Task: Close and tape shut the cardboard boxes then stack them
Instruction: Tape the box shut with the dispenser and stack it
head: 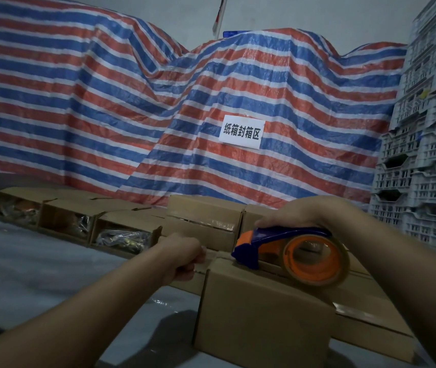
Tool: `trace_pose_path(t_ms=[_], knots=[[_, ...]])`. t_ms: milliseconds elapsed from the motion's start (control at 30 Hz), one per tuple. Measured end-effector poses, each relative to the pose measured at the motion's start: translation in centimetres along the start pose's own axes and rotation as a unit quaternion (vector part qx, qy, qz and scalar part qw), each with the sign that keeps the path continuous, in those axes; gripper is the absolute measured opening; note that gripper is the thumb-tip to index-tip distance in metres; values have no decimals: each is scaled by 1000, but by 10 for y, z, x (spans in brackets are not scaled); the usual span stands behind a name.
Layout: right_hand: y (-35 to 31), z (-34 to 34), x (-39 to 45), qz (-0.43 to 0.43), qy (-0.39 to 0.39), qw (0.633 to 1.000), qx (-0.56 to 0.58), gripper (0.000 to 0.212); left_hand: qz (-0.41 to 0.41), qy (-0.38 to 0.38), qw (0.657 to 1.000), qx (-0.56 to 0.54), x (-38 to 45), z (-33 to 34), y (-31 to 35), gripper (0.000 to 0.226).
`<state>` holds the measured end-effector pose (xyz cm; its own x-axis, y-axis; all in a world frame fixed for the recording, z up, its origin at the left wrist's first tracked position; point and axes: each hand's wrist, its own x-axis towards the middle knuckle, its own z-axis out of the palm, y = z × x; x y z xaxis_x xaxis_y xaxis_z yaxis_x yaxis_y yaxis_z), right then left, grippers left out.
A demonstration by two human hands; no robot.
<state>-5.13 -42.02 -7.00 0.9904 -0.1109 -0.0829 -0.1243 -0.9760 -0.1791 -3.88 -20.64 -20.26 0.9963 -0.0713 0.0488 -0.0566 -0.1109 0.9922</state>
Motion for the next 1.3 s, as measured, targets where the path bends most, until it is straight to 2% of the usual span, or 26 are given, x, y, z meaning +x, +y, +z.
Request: trace_pose_path(t_ms=[167, 333, 533, 600, 733, 867, 1000, 1133, 1300], knots=[[0, 0, 4, -9, 9, 1000, -26, 56, -9, -26, 999, 38, -1, 7, -10, 10], [2, 0, 5, -19, -12, 1000, -16, 55, -18, -39, 999, 34, 0, 19, -19, 15], [3, -1, 4, -25, -26, 999, 0, 54, -61, -7, 998, 14, -2, 19, -32, 38], [2, 0, 4, -24, -25, 999, -13, 52, -53, -4, 998, 39, -2, 14, -39, 39], [1, 1, 6, -40, -22, 999, -27, 49, 10, 18, 998, 67, 2, 9, -38, 24], [2, 1, 8, -42, -25, 998, -25, 49, 16, -35, 998, 50, 1, 18, -15, 41], [0, 1, 7, -20, -16, 999, -28, 52, -28, -86, 994, 66, 1, 24, -9, 31], [4, -4, 3, -20, -23, 999, -29, 56, -41, -84, 994, 54, 0, 25, -8, 28], [25, -13, -4, -18, 18, 995, -93, 68, -37, -78, 995, 56, -2, 27, -7, 29]])
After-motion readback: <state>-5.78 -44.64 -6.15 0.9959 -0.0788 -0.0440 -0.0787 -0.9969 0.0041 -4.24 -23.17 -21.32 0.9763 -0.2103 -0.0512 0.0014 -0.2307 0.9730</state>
